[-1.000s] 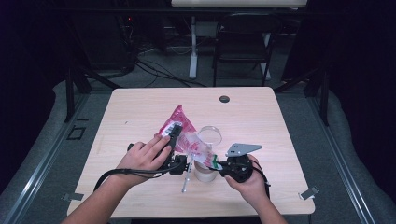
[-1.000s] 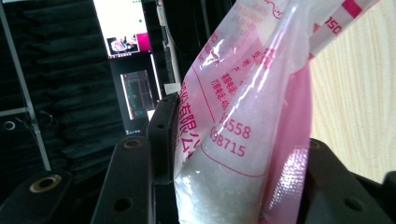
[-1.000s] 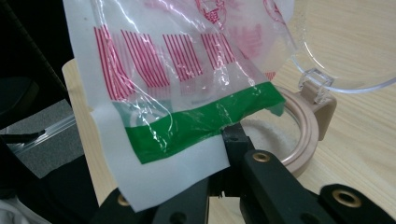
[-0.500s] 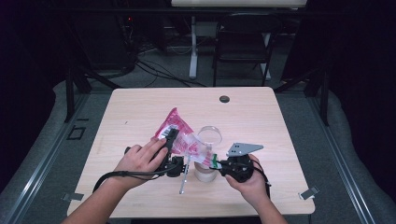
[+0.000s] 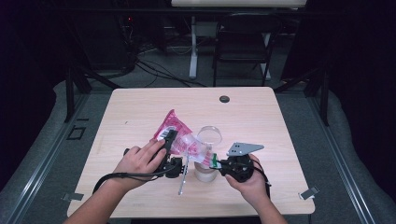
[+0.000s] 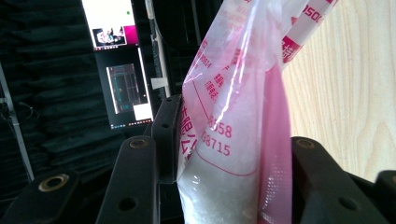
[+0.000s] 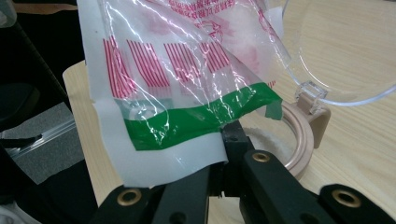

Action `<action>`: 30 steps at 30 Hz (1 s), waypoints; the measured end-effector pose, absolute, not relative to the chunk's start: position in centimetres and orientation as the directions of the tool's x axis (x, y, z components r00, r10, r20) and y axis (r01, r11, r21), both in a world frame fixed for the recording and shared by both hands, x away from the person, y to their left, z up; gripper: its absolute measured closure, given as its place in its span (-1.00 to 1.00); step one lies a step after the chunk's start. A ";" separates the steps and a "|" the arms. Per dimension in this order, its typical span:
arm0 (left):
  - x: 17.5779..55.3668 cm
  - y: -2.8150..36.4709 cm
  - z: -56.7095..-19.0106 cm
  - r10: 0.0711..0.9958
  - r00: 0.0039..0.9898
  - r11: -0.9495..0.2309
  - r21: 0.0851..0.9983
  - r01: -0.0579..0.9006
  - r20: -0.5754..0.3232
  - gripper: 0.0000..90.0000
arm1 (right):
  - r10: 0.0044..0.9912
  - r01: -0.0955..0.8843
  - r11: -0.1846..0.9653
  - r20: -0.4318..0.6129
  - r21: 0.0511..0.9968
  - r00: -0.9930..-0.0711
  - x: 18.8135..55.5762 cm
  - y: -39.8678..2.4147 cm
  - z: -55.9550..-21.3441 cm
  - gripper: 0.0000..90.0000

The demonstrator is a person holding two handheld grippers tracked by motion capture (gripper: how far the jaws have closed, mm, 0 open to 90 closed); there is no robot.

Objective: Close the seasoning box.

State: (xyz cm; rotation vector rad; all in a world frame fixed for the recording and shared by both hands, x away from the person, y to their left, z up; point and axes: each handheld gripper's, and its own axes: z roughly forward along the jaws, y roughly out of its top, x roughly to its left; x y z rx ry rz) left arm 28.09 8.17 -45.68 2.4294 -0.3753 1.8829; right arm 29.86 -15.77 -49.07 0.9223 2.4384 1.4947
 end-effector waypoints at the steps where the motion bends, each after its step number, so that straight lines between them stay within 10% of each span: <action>1: 28.1 8.2 -45.7 -0.165 0.230 -0.969 -0.114 -0.218 0.959 0.35 | 0.563 0.427 0.321 0.192 0.845 -0.804 29.9 -15.8 -49.1 1.00; 30: 28.2 8.3 -46.8 -0.125 0.267 -0.975 -0.069 -0.210 0.956 0.34 | 0.562 0.424 0.324 0.188 0.845 -0.805 29.8 -15.5 -49.2 1.00</action>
